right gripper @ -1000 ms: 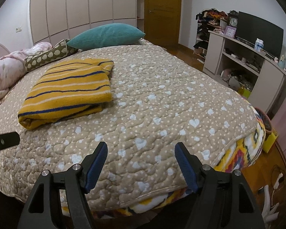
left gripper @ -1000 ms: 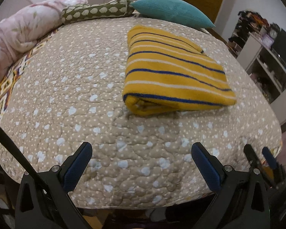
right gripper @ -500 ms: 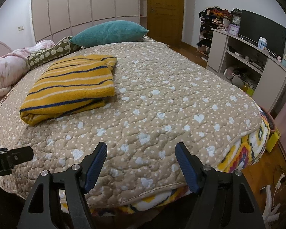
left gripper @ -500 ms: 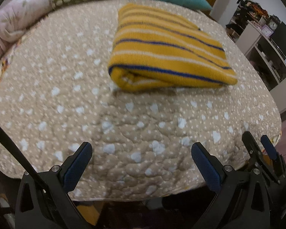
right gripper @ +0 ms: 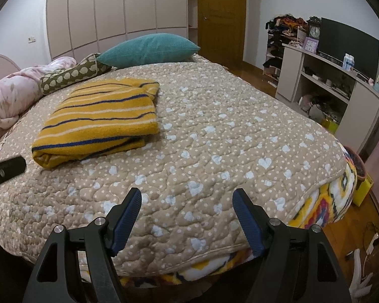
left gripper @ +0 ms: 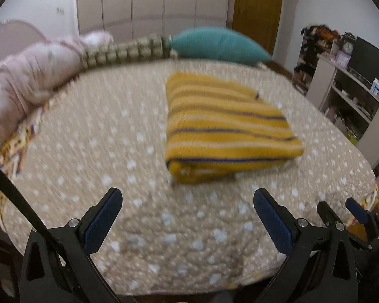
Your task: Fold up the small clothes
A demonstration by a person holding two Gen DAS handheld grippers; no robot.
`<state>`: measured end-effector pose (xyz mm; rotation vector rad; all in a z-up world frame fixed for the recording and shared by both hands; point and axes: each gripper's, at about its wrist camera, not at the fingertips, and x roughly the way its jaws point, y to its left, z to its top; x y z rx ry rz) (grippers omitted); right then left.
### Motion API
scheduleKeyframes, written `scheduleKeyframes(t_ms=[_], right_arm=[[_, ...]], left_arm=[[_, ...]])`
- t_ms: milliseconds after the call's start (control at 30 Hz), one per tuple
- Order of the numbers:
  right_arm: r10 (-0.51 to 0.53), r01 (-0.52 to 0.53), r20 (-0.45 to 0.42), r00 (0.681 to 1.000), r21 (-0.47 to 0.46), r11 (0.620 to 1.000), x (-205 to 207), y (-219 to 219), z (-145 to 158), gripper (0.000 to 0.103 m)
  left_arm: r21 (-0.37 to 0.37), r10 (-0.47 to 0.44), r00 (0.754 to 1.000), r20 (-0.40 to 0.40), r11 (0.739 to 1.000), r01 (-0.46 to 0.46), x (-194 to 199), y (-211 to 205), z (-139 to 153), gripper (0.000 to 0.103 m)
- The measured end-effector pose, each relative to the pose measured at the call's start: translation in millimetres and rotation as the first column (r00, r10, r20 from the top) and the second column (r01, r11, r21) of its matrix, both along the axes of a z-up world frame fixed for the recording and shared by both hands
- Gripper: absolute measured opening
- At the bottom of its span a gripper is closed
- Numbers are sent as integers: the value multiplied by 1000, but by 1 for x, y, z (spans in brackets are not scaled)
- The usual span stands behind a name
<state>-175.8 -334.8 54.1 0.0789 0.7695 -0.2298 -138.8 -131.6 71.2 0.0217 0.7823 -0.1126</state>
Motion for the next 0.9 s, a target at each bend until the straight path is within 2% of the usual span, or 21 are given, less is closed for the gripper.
scheduleKeyframes(t_ms=[133,200,667,900], right_arm=[[14,-14,11,1000,-10,1000,0,4,2,79],[18,-18,12,1000,-15,1000,0,5,3,79],[30,-29,30,999,-27,999,-2,9,7,80],[50,-48,45,998,-46,998,-3,15,9,80]], left_arm=[[19,-10,997,75,1000,9,-9,-2,8,103],[30,-12,997,82,1000,10,-6,-3,9,103],[20,-6,1000,12,1000,6,-2,-3,-4,103],[21,-5,1000,8,1000,5,-1,-3,-6,103]])
